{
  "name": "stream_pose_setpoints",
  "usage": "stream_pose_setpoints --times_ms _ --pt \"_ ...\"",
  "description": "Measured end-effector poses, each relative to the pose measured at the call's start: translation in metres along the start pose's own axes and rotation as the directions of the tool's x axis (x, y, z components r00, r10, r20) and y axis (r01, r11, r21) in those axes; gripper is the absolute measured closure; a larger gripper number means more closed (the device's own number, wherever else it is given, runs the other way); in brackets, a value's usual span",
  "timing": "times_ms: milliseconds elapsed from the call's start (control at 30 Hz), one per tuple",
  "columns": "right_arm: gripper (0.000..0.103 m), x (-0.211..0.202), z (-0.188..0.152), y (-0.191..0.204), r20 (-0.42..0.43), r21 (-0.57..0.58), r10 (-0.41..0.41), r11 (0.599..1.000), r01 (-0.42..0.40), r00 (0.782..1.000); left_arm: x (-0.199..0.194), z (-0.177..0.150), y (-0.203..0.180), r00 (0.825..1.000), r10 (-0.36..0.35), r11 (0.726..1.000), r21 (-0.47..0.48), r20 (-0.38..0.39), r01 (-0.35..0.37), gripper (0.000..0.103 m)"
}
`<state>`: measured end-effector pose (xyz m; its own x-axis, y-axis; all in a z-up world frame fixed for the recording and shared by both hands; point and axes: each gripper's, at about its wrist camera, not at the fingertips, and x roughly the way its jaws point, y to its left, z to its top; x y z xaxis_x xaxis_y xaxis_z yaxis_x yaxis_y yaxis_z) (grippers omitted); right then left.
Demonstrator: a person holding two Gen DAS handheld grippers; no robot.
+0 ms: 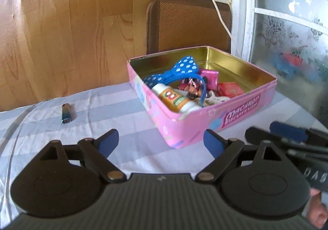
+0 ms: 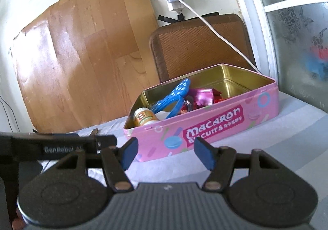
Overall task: Organize rigid objects
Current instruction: 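Withdraw the right gripper from the tin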
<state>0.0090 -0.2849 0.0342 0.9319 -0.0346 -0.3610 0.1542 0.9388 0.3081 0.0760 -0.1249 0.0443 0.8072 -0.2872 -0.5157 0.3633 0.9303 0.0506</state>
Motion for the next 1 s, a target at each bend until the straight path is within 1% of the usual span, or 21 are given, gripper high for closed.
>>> stream_pose_setpoints --times_ms 300,700,1000 --pt "0.04 -0.007 0.002 0.009 0.037 0.006 -0.022 1.0 0.022 0.999 -0.005 -0.013 0.008 1.0 0.015 1.0 0.008 -0.003 -0.015 0.012" --pt "0.04 -0.001 0.002 0.022 0.016 -0.006 -0.027 1.0 0.027 1.0 -0.005 -0.022 0.03 0.999 0.052 0.999 -0.009 0.0 -0.052 0.01" --pt "0.04 0.005 0.001 0.042 -0.004 -0.046 -0.019 0.999 0.018 1.0 -0.002 -0.03 0.054 0.996 0.084 0.996 -0.03 -0.007 -0.084 0.009"
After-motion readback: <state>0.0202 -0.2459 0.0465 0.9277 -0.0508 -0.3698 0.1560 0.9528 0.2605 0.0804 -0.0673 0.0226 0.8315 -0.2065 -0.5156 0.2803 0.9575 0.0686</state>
